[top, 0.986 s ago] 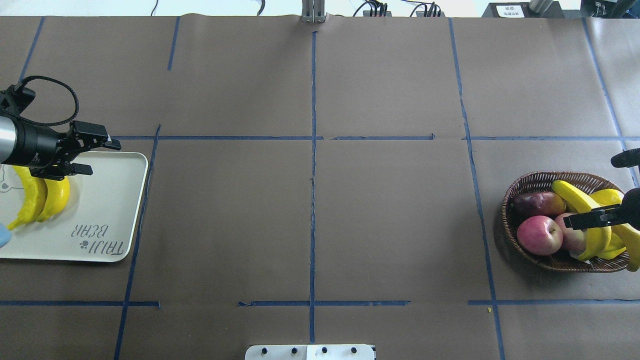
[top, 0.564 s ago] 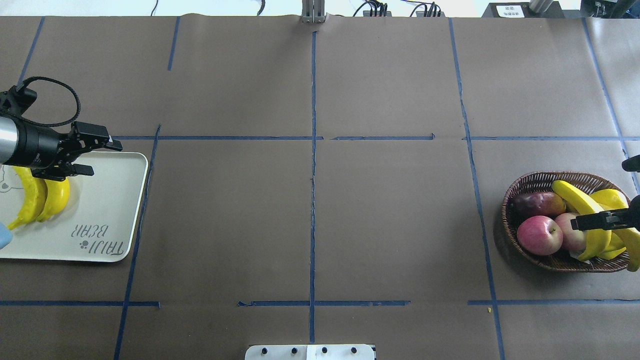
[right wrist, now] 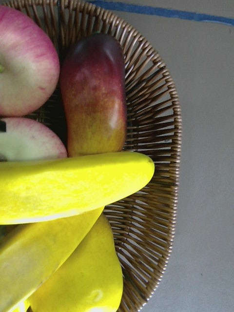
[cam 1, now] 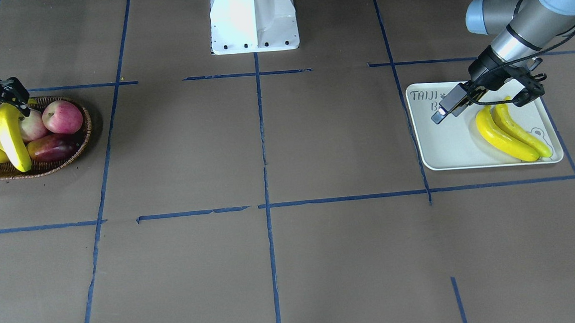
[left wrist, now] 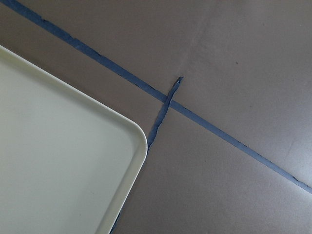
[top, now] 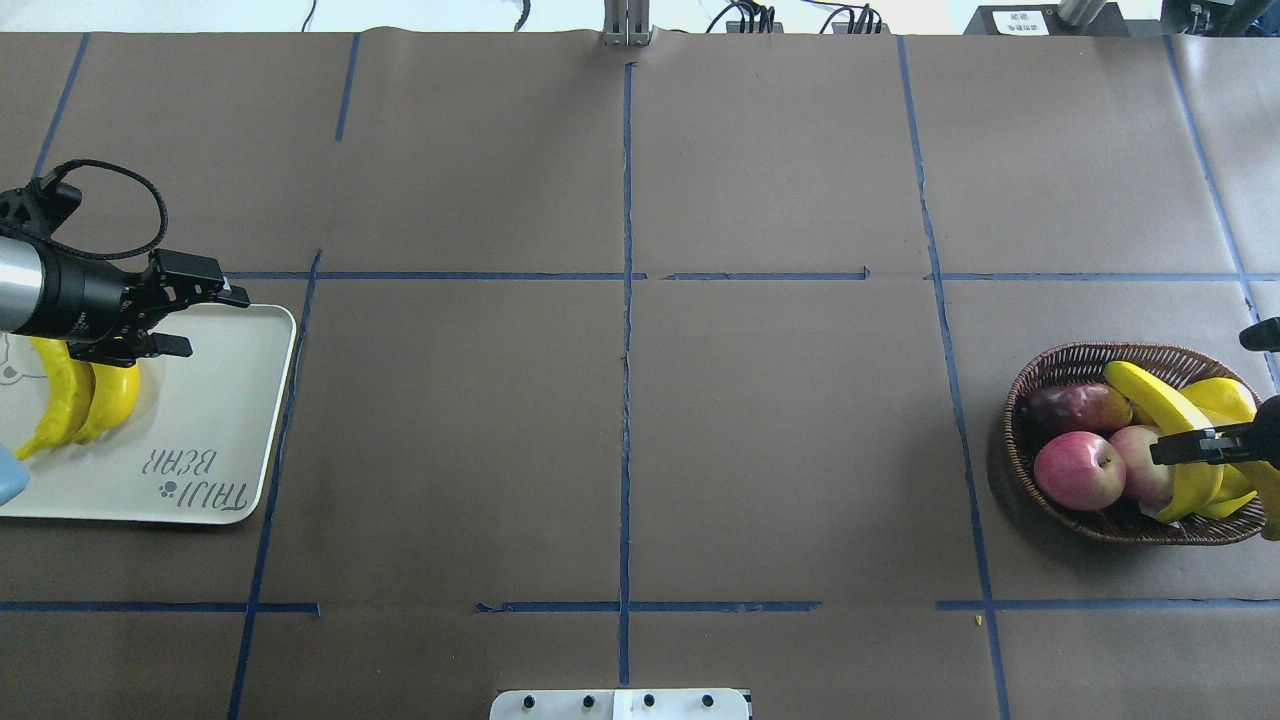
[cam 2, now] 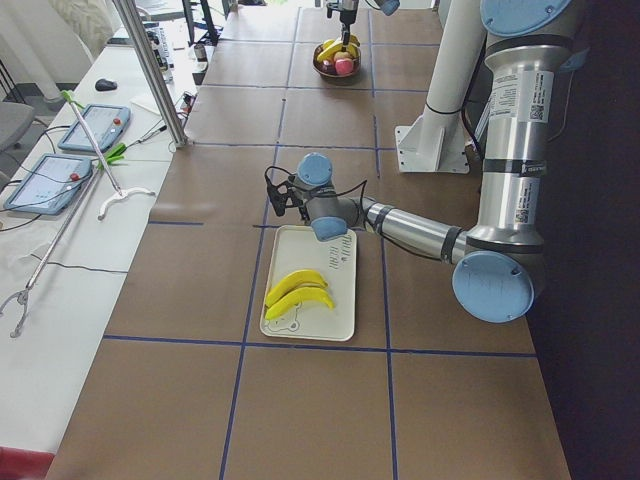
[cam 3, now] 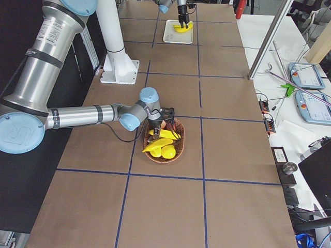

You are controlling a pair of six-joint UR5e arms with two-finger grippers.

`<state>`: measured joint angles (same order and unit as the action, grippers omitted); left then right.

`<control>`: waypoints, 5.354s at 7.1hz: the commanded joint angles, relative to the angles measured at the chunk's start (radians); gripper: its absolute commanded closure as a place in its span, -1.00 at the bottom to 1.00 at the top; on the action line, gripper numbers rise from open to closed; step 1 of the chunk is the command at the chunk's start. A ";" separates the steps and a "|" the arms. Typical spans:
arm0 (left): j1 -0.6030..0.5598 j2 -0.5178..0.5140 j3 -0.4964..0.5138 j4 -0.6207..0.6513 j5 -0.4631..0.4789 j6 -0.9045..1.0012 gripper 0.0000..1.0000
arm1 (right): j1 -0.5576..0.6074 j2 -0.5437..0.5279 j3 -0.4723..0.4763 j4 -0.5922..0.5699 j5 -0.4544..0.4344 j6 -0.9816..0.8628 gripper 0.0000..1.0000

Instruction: Transfer all bananas from basket to plate

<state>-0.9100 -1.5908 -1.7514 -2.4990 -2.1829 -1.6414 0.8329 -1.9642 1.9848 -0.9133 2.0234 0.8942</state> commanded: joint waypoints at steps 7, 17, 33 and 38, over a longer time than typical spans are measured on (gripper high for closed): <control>0.025 -0.029 0.000 -0.004 -0.001 -0.003 -1.00 | 0.047 0.056 0.104 0.011 0.139 -0.012 0.68; 0.238 -0.443 0.070 0.003 0.107 -0.326 -1.00 | -0.272 0.810 -0.070 0.011 -0.067 0.351 0.71; 0.302 -0.485 0.069 0.042 0.262 -0.428 0.98 | -0.359 0.914 -0.121 -0.002 -0.165 0.391 -0.99; 0.203 -0.345 0.041 0.077 0.238 -0.393 0.98 | -0.175 0.788 -0.086 -0.103 0.072 0.376 -0.99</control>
<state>-0.6692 -1.9732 -1.7012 -2.4392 -1.9299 -2.0524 0.6108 -1.1489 1.8790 -0.9553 2.0460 1.2786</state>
